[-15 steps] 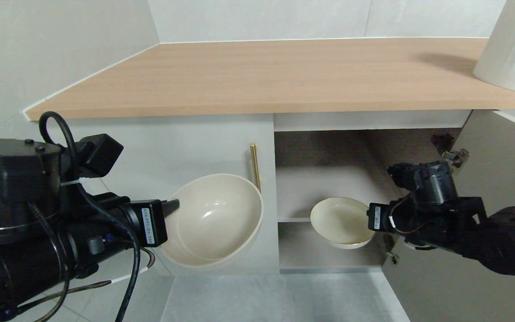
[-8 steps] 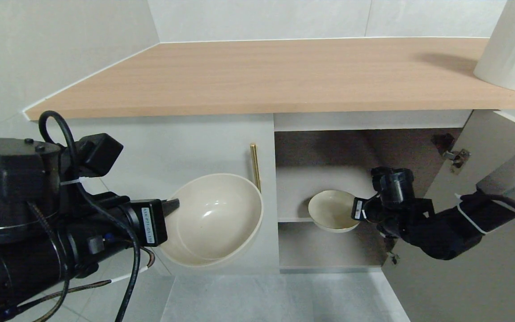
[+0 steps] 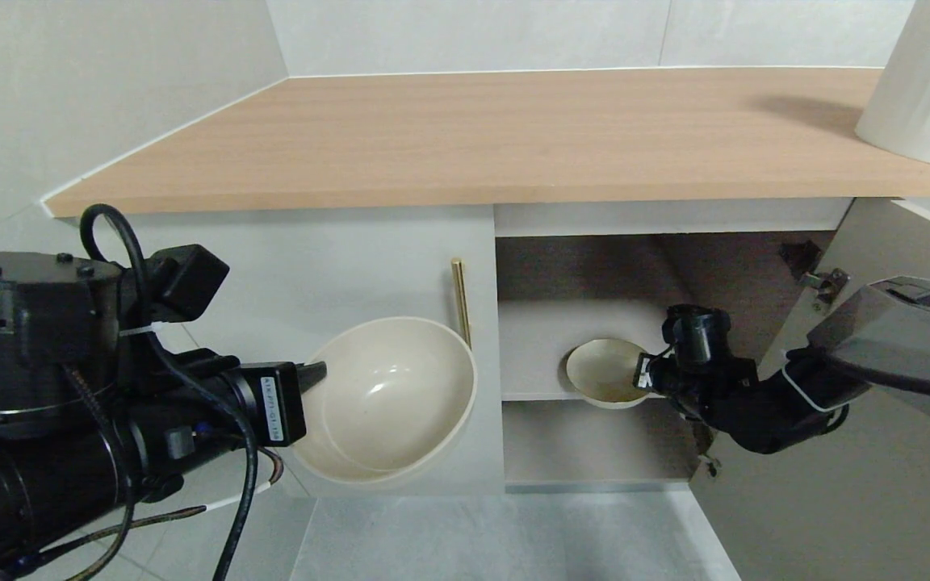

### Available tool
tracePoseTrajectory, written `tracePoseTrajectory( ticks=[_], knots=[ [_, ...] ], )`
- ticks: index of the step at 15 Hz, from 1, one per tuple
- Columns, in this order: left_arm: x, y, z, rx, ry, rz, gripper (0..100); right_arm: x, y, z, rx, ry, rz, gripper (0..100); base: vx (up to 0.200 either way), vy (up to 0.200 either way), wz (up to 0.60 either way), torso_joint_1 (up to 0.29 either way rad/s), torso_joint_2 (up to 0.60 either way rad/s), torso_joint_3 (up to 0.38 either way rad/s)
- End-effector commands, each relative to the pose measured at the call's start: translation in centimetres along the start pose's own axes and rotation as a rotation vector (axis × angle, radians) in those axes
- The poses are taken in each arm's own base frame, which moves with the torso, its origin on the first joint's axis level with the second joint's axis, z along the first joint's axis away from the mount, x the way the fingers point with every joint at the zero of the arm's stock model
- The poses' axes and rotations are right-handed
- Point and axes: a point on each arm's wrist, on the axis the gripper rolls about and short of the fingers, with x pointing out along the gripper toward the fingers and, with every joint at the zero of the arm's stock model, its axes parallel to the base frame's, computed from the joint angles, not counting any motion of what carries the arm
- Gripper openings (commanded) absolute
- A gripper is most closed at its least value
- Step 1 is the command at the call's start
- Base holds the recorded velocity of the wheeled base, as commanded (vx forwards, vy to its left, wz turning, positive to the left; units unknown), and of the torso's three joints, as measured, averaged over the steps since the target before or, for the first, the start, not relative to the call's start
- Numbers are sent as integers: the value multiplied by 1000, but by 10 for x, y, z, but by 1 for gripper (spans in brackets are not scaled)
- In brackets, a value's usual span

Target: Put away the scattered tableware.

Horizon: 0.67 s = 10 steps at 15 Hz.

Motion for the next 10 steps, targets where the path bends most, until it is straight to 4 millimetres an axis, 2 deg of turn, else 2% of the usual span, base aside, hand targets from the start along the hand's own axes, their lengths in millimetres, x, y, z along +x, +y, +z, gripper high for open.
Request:
tracePoseTrajectory(
  ticks=[1, 7, 10],
  knots=[
    [3, 0, -1, 2, 9, 4, 0, 12, -4, 1, 10, -17, -27, 0, 0, 0, 0, 0, 0, 0],
    [4, 0, -2, 2, 11, 5, 0, 31, -1, 7, 47, -73, -70, 0, 0, 0, 0, 0, 0, 0],
    [4, 0, -2, 2, 11, 5, 0, 34, 1, 10, 52, -85, -67, 0, 0, 0, 0, 0, 0, 0]
  ],
)
